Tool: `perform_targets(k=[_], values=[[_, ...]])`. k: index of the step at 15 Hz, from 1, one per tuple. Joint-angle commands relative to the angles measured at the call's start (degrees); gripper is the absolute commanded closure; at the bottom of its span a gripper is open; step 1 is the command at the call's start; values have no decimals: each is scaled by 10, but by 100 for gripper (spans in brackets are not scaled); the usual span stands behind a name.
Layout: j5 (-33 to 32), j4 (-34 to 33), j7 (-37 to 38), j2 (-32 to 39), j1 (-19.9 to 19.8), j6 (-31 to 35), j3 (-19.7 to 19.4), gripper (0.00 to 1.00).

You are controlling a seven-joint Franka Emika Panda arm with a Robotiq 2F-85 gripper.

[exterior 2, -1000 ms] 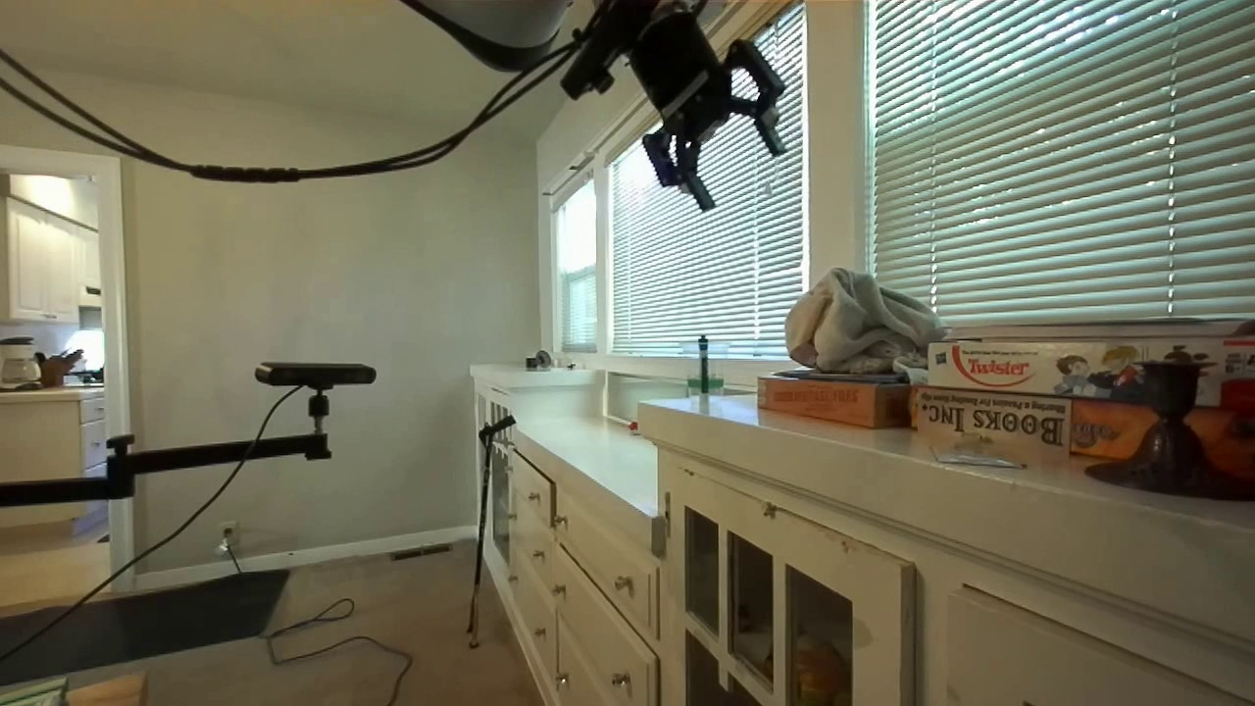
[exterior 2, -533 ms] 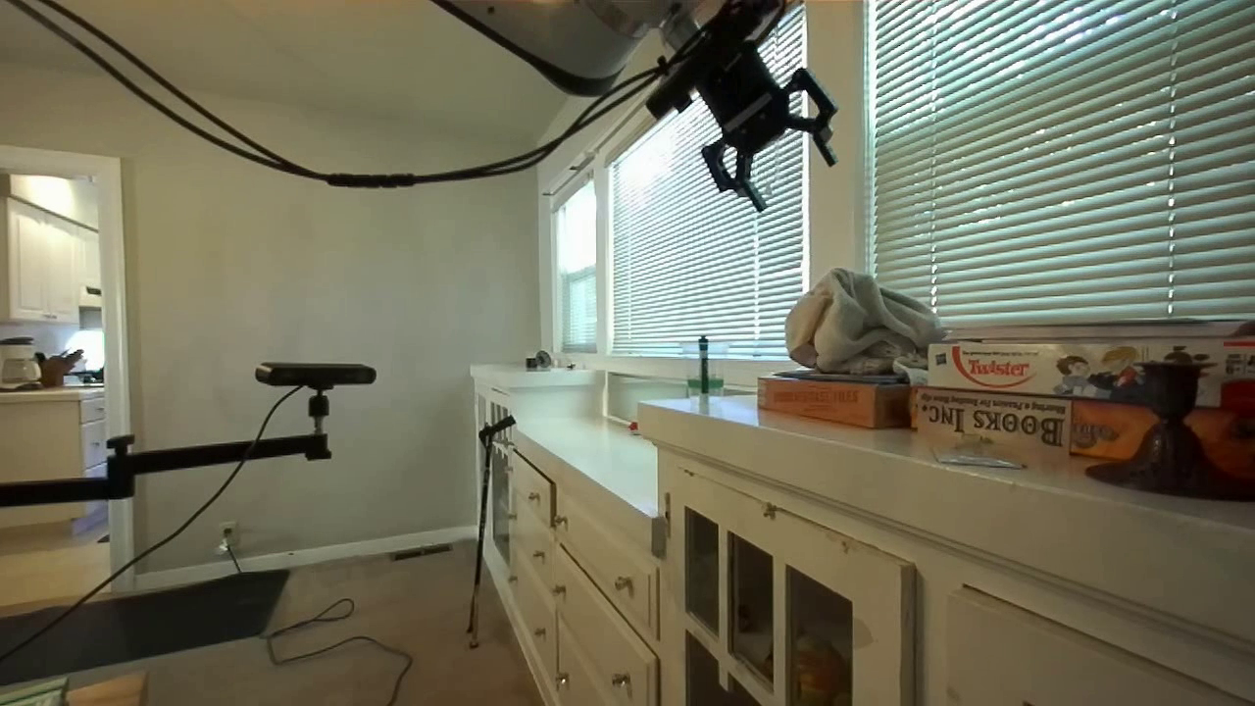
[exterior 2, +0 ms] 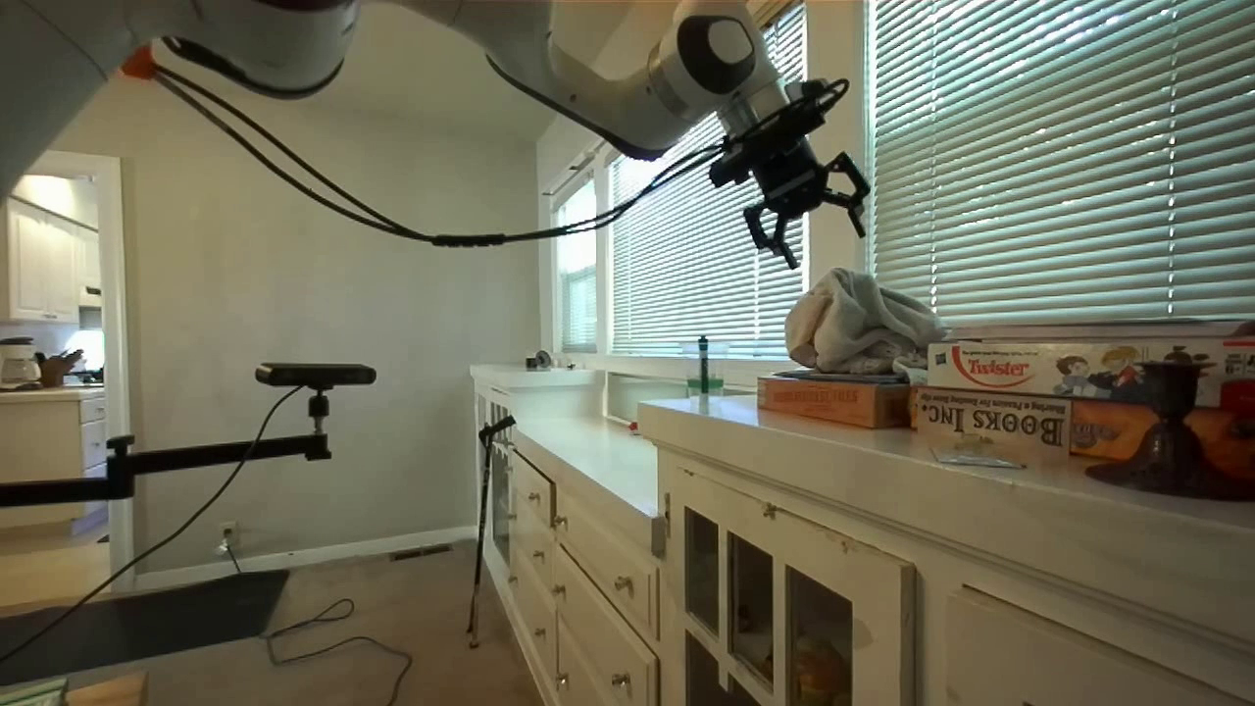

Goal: Use the tea towel to wipe the cabinet top

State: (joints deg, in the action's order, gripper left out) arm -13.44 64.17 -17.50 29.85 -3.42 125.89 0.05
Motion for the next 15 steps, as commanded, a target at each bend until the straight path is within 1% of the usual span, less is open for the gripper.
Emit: perform_targets(k=[1, 4, 7, 8, 9, 10, 11, 12, 14, 15], values=[[24, -135, -64, 101, -6, -10, 9, 0], [24, -204, -113, 158, -8, -11, 14, 0], [22, -276, -160, 212, -11, -20, 29, 0], [21, -298, -173, 230, -11, -24, 32, 9], [21, -320, -186, 246, -11, -29, 36, 26], [21, -335, -197, 258, -11, -32, 39, 32], [20, -344, -206, 266, -12, -33, 42, 41], [29, -343, -215, 269, -7, -29, 31, 48], [31, -363, -230, 284, -7, -34, 29, 62], [20, -361, -232, 285, -13, -32, 40, 70]])
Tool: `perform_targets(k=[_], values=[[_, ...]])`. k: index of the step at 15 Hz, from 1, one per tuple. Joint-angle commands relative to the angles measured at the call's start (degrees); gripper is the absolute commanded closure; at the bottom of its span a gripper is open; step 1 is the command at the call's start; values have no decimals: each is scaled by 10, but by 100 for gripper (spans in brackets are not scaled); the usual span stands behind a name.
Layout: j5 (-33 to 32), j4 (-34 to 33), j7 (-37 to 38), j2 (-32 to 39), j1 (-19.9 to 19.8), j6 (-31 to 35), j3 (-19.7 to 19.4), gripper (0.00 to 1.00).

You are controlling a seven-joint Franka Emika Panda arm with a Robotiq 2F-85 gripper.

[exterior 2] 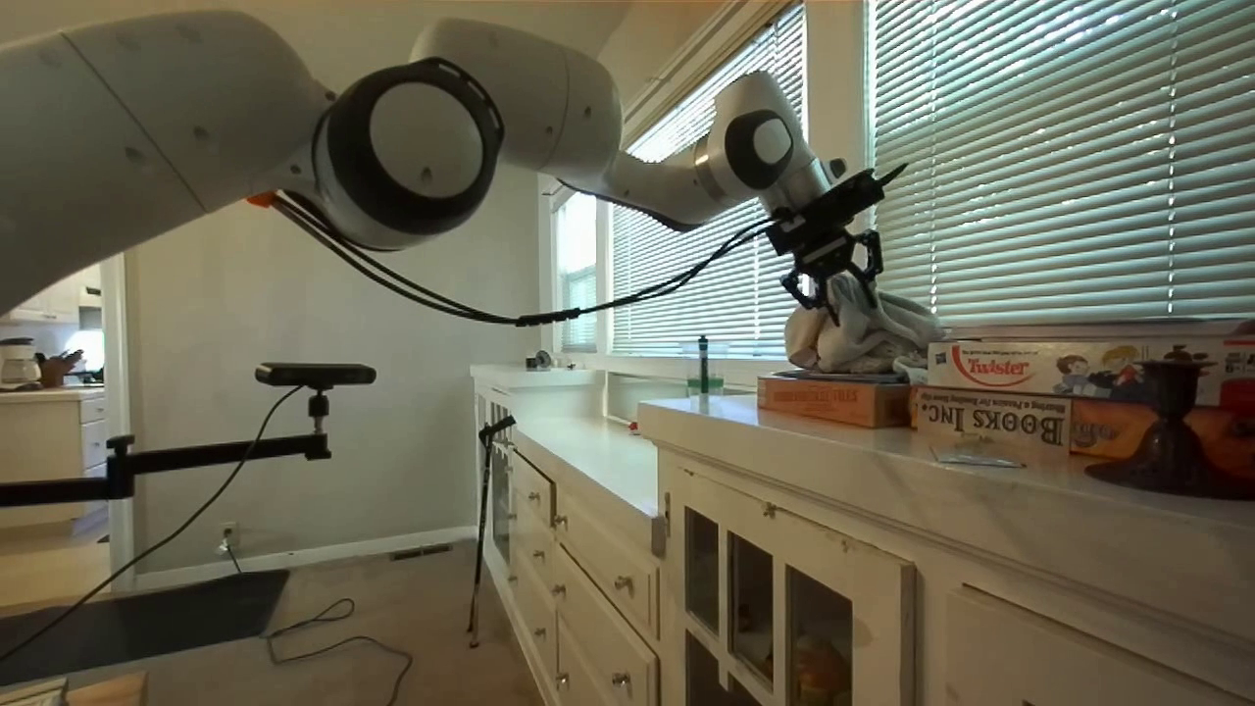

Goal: Use the tea towel to wipe the cabinet top

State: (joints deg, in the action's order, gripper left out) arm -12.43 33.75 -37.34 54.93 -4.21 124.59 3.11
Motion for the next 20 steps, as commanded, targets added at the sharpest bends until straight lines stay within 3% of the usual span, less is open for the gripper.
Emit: perform_targets(k=[1, 4, 12, 13, 14, 15, 20], values=[[9, -59, -37, 37, -5, -19, 9, 76], [7, -62, -41, 40, -7, -20, 6, 98], [-5, -66, 8, -10, 3, -96, -17, 98], [5, -115, 11, 2, 13, -137, -37, 98], [1, -122, 18, -11, 18, -165, -45, 98], [1, -71, 30, -61, 22, -175, -52, 98], [-24, -88, 107, -152, 65, -297, -94, 98]])
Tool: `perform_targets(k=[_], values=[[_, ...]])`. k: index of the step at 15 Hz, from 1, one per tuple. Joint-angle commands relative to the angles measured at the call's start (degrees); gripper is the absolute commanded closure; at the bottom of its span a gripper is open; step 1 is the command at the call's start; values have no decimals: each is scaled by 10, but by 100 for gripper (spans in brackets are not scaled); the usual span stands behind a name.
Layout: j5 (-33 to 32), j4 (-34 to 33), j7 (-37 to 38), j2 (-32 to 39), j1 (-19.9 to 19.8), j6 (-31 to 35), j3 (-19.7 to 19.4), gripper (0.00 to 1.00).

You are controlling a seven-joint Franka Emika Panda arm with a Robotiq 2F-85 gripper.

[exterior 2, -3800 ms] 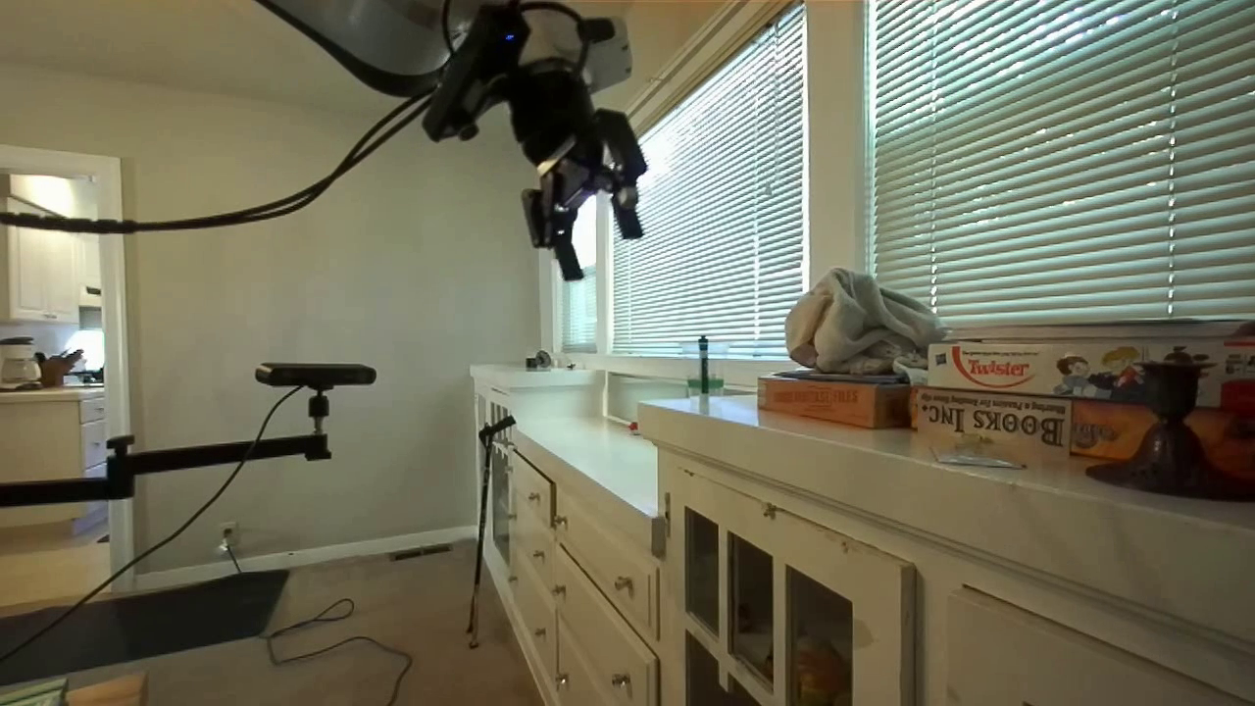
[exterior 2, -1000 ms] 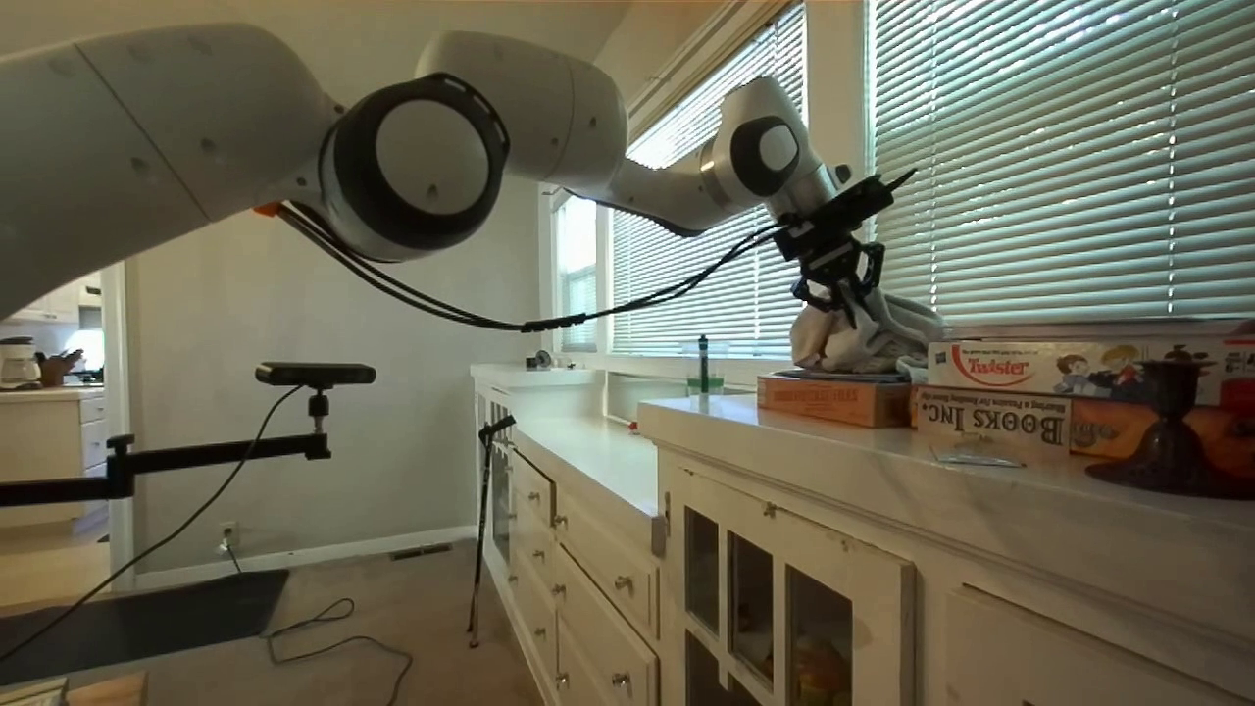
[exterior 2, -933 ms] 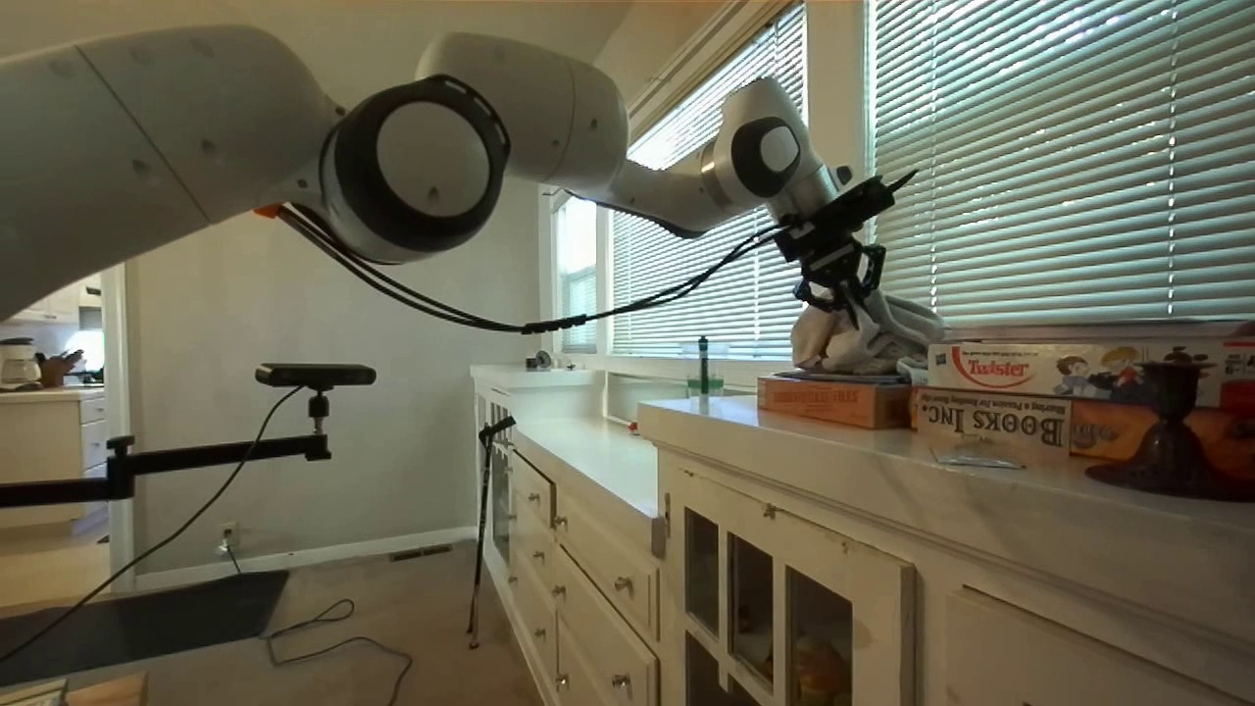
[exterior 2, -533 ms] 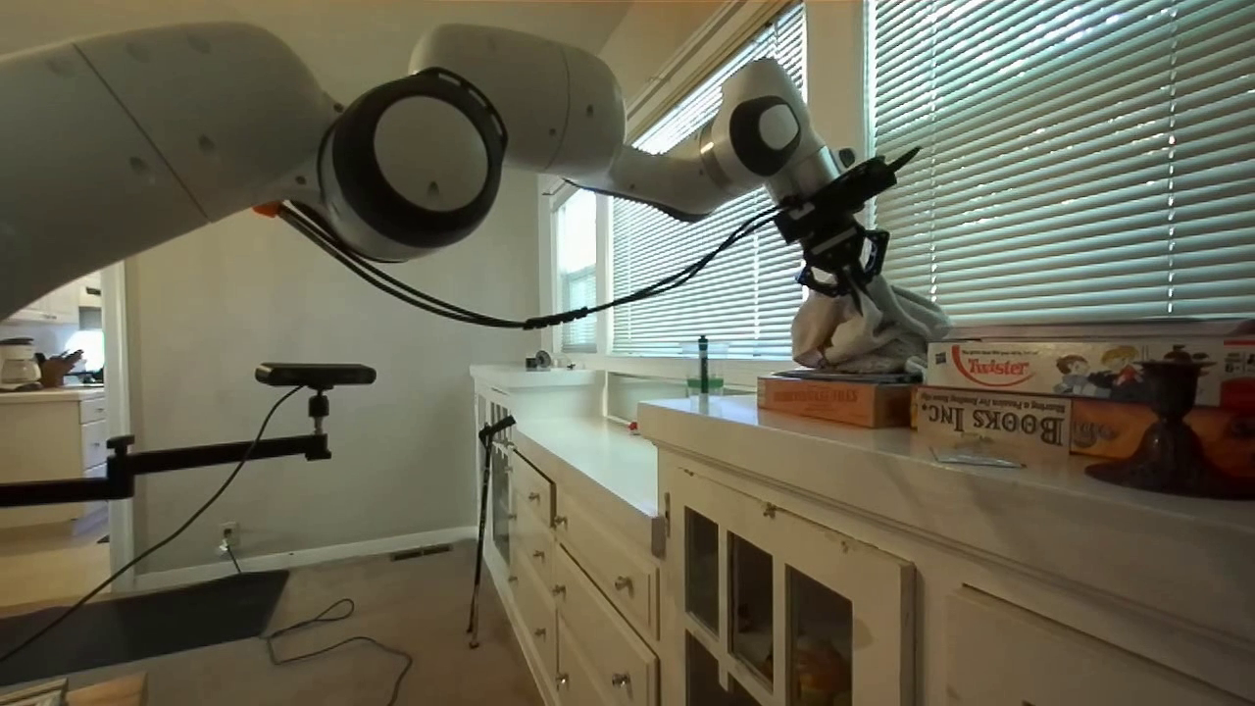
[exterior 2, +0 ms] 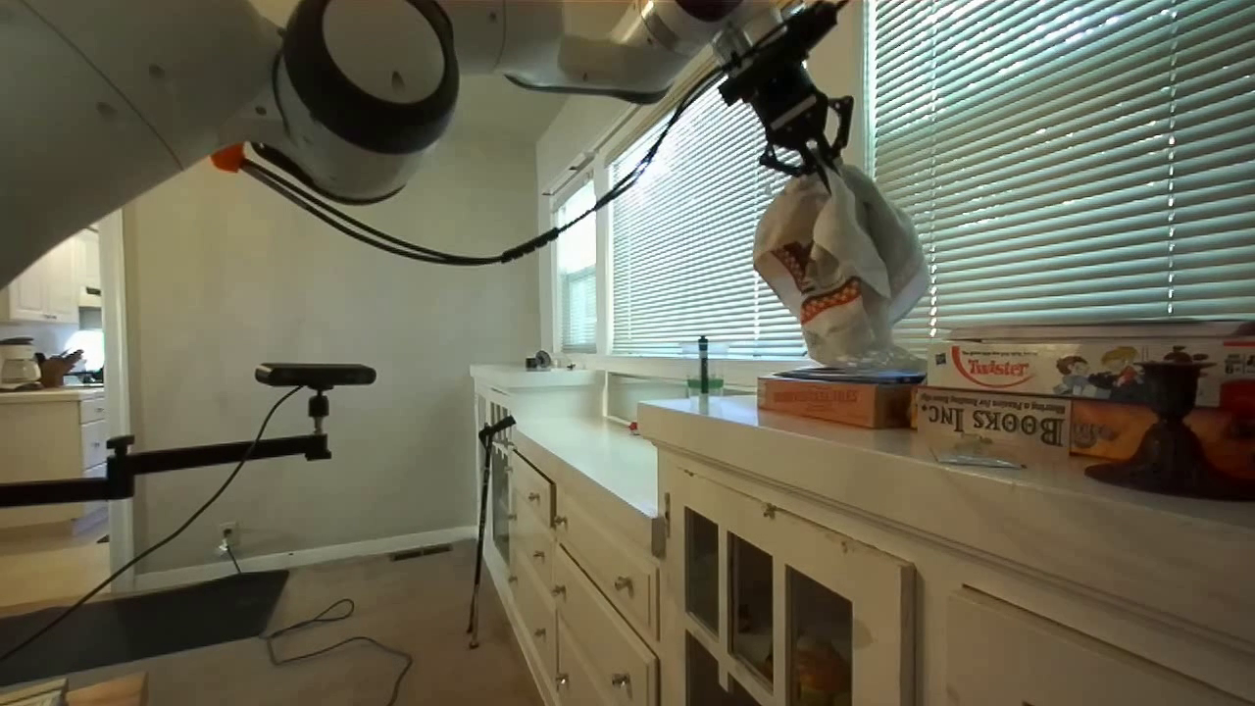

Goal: Use the tea towel to wipe the cabinet top

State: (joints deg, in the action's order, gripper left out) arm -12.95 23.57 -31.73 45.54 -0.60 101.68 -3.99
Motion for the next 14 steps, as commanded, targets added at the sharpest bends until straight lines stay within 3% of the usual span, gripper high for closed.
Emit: perform_targets(k=[1, 7, 14], values=[[-24, 14, 65, -78, 39, -97, -29, 98], [-20, 21, 125, -153, 71, -270, -25, 98], [8, 30, 133, -175, 54, -406, -4, 98]])
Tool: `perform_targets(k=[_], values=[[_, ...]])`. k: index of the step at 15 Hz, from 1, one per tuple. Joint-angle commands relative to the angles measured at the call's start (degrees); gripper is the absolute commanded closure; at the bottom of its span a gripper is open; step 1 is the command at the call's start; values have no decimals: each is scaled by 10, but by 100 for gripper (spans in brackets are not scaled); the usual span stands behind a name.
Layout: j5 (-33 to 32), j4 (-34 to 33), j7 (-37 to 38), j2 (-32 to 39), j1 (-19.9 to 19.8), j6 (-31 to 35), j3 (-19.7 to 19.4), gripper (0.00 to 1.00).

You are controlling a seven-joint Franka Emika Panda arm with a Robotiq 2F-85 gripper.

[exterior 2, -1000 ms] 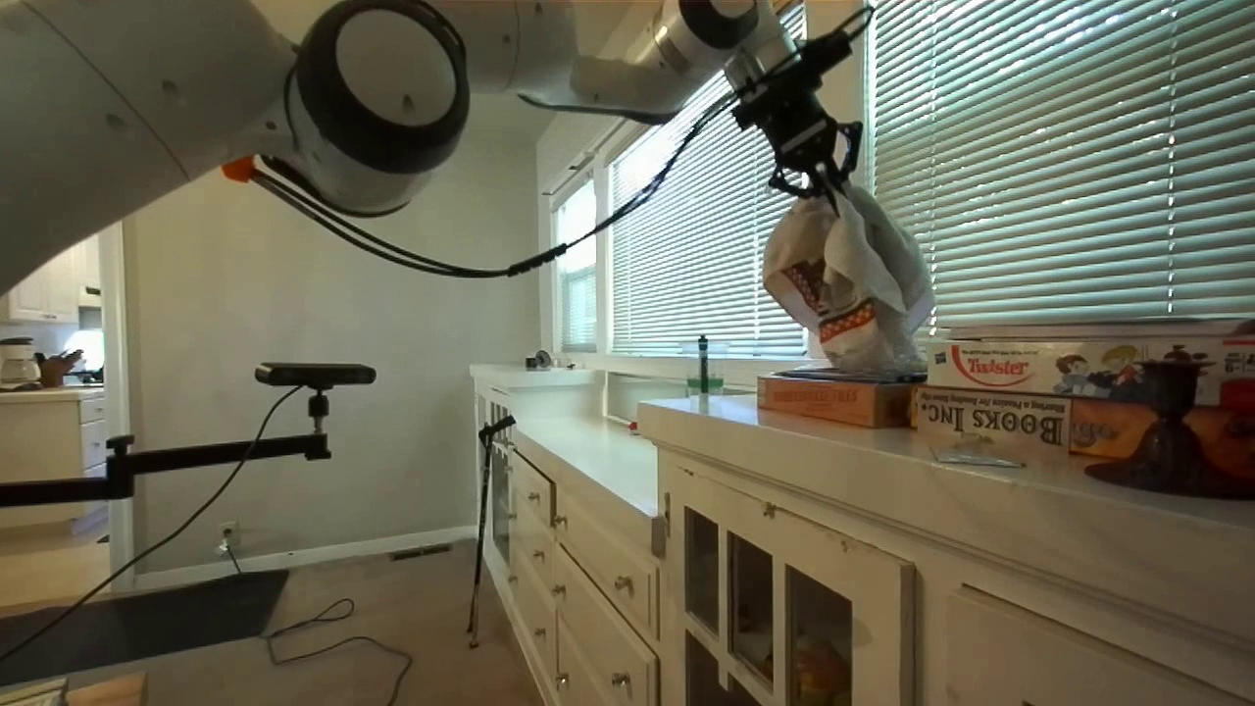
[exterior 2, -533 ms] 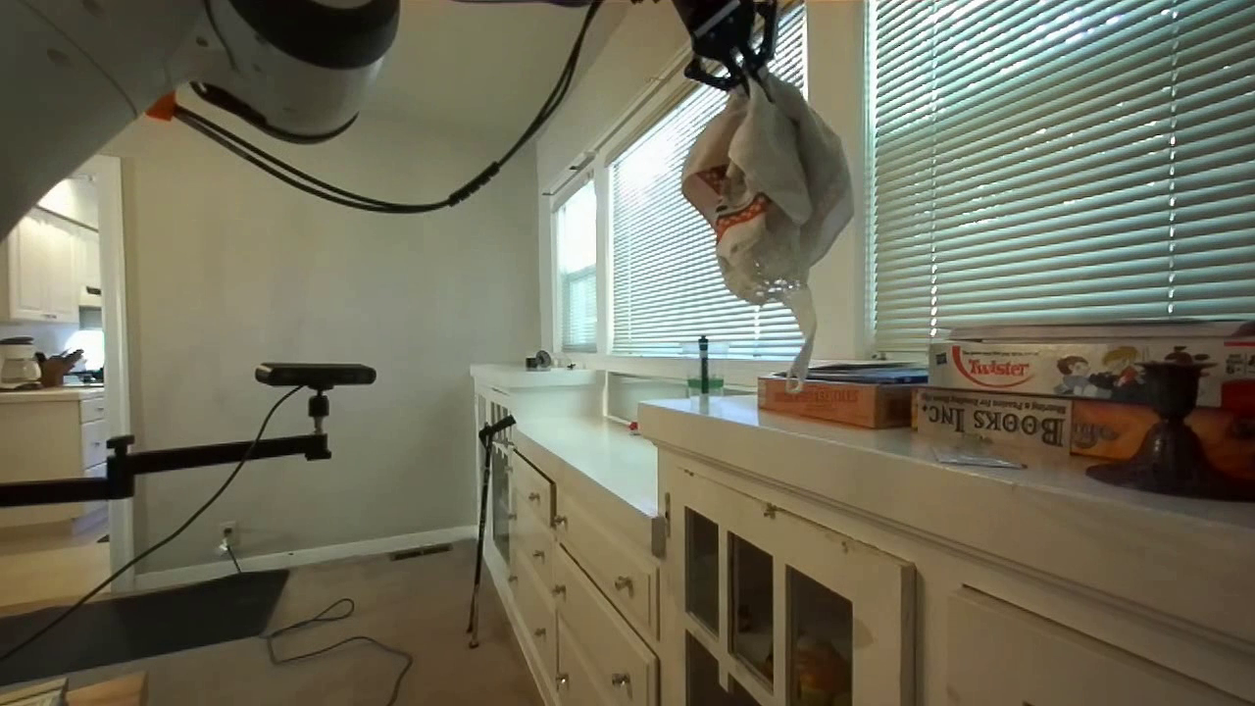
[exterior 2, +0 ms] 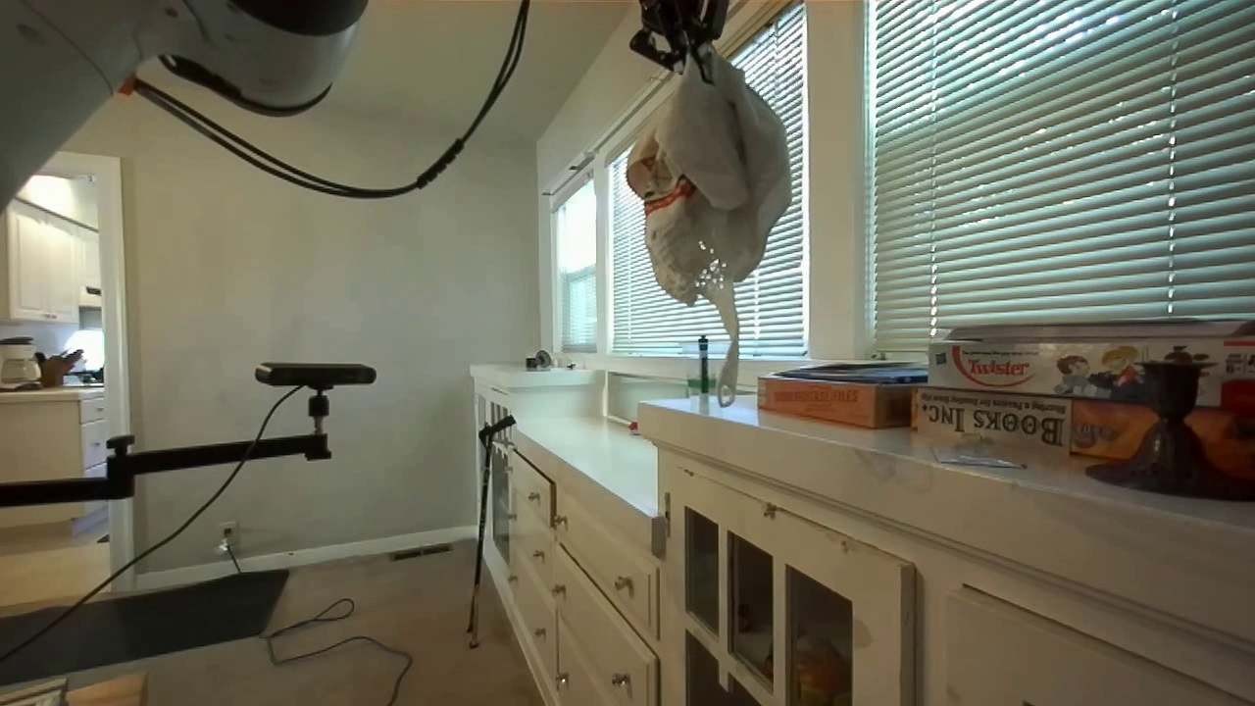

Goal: Use the tea towel to wipe the cabinet top

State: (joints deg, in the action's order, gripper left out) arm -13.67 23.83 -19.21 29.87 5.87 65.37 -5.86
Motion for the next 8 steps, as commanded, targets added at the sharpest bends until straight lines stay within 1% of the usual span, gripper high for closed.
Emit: perform_targets(k=[1, 3, 6, 7, 8], values=[[16, 25, 0, -14, -13, -49, 18, 98], [7, 27, -4, -8, -15, -57, 17, 98], [-13, 35, -14, 2, -12, -35, 12, 98], [-15, 31, -15, 8, -13, -37, 11, 98], [-15, 8, -17, 24, -14, -51, 11, 98]])
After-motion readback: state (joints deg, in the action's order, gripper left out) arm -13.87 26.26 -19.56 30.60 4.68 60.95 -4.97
